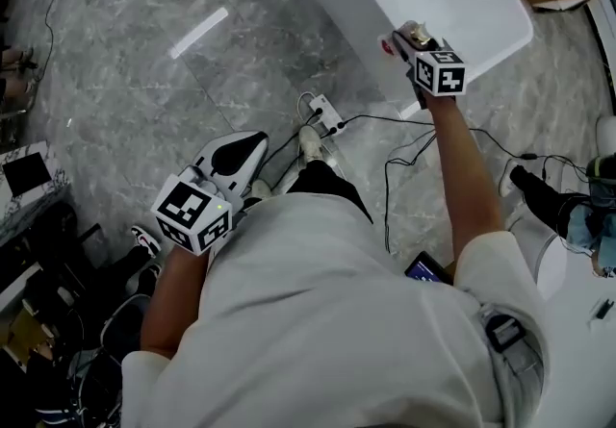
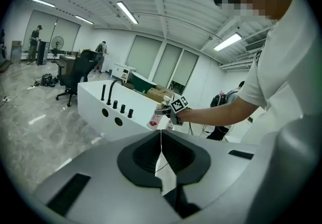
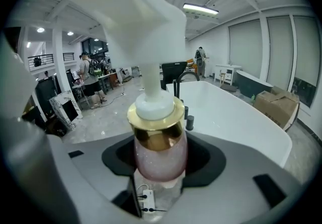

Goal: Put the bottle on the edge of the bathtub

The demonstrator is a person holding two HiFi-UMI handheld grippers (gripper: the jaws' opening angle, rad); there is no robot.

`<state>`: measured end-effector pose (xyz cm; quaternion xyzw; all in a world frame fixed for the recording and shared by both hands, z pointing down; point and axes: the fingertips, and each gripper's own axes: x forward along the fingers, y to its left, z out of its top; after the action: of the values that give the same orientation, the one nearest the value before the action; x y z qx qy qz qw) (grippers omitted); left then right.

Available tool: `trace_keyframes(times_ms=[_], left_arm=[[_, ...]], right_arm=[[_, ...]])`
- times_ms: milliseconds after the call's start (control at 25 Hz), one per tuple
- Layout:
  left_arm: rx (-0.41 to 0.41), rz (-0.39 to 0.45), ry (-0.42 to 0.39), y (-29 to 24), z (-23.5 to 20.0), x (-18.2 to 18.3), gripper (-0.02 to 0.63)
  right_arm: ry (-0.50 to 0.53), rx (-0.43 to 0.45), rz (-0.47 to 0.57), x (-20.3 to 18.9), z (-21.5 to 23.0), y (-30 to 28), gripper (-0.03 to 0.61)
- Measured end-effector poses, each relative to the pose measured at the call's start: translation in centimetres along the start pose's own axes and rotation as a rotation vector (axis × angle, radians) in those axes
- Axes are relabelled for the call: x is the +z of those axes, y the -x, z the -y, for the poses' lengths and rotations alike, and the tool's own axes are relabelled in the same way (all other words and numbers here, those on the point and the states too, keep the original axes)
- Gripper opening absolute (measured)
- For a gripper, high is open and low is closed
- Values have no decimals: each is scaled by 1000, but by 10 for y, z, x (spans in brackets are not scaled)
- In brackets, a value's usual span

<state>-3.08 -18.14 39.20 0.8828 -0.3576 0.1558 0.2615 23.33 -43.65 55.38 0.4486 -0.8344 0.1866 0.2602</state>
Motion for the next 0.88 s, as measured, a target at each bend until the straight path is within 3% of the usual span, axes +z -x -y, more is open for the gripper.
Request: trace_keyframes(times_ms=[480, 880], left_arm=[[73, -53, 68, -43, -38, 20, 18], [108, -102, 113, -62, -62, 12, 18]], right_arm=[[-29, -104, -22, 7, 113, -116, 225], [-35, -146, -37, -8, 150, -168, 225]])
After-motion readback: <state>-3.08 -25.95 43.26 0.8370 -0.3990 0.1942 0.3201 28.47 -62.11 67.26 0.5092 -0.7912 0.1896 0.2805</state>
